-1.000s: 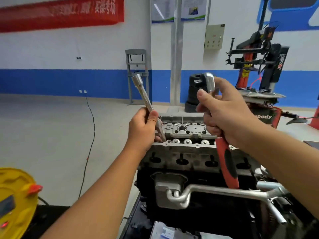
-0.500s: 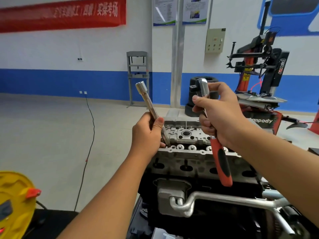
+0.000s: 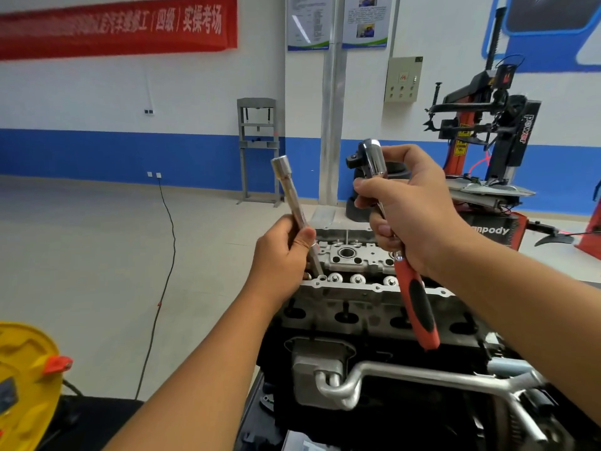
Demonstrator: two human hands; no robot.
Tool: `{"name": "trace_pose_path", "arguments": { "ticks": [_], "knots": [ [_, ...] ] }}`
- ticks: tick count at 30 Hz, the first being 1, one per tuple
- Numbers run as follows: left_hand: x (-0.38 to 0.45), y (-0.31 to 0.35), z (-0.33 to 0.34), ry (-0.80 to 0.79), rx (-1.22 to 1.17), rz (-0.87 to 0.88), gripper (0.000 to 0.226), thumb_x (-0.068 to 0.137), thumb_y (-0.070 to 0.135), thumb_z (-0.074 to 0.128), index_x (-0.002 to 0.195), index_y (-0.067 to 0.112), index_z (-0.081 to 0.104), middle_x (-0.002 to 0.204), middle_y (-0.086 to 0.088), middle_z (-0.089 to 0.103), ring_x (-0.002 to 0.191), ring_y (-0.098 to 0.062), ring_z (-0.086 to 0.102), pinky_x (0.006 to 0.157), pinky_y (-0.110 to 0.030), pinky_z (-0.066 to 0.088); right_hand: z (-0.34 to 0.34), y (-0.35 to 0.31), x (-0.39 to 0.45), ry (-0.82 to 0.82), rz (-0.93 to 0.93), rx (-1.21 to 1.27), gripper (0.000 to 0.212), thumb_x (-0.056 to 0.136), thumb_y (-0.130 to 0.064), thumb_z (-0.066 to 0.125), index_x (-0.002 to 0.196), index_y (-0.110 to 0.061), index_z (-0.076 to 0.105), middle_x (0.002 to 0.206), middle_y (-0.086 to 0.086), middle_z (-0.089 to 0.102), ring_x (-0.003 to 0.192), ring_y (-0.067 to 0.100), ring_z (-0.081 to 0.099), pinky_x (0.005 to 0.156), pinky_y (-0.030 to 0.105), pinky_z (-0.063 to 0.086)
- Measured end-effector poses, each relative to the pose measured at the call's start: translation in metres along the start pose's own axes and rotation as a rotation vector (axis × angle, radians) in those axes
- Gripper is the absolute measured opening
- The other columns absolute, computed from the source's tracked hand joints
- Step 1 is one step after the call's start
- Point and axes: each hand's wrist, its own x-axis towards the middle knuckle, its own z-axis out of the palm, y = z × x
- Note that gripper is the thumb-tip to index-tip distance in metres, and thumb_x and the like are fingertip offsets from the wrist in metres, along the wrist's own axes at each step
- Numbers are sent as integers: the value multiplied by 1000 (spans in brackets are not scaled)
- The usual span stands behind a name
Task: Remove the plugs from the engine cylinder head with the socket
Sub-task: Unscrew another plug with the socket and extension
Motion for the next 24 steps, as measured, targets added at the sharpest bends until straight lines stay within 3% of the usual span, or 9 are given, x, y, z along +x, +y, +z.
{"name": "trace_pose_path", "arguments": {
  "ticks": [3, 7, 13, 16, 20, 24],
  "knots": [
    [1, 3, -5, 18, -41, -2, 10, 104, 41, 56, 103, 31, 59, 92, 8, 74, 82, -16, 74, 59, -33, 64, 2, -1, -1, -6, -3, 3, 41, 92, -2, 70, 122, -25, 56, 72, 10, 67, 40, 17, 37, 40, 23, 35],
    [0, 7, -8, -95, -15, 0, 21, 95, 53, 55, 105, 35, 58, 96, 17, 74, 88, -7, 73, 58, -32, 63, 3, -1, -2, -3, -10, -17, 41, 91, -2, 71, 121, -25, 56, 72, 10, 67, 38, 16, 38, 39, 22, 35],
    [-2, 8, -8, -116, -45, 16, 26, 94, 53, 56, 105, 30, 59, 96, 11, 77, 88, -7, 77, 59, -24, 59, 5, -1, 1, 3, -32, -49, 43, 91, -3, 73, 123, -26, 56, 71, 9, 67, 37, 14, 40, 39, 22, 36],
    [-2, 3, -6, -83, -34, 43, 9, 105, 40, 56, 102, 31, 59, 97, 5, 75, 88, -14, 77, 59, -29, 61, 5, -2, 1, -9, -52, -75, 43, 91, -3, 73, 122, -27, 57, 71, 8, 68, 37, 14, 41, 39, 22, 37],
    [-3, 1, -4, -35, -8, 80, 7, 106, 36, 55, 102, 32, 59, 97, 3, 72, 85, -15, 76, 55, -27, 60, 5, -1, 0, -6, -53, -55, 44, 89, -1, 72, 121, -27, 56, 72, 11, 66, 36, 14, 39, 39, 21, 35],
    [2, 1, -6, 69, -76, 9, 7, 108, 34, 52, 107, 30, 57, 101, -4, 69, 86, -18, 74, 55, -33, 62, 3, 0, 0, -7, -52, -50, 44, 89, 1, 71, 120, -27, 57, 73, 13, 66, 36, 15, 37, 39, 22, 35]
  ]
}}
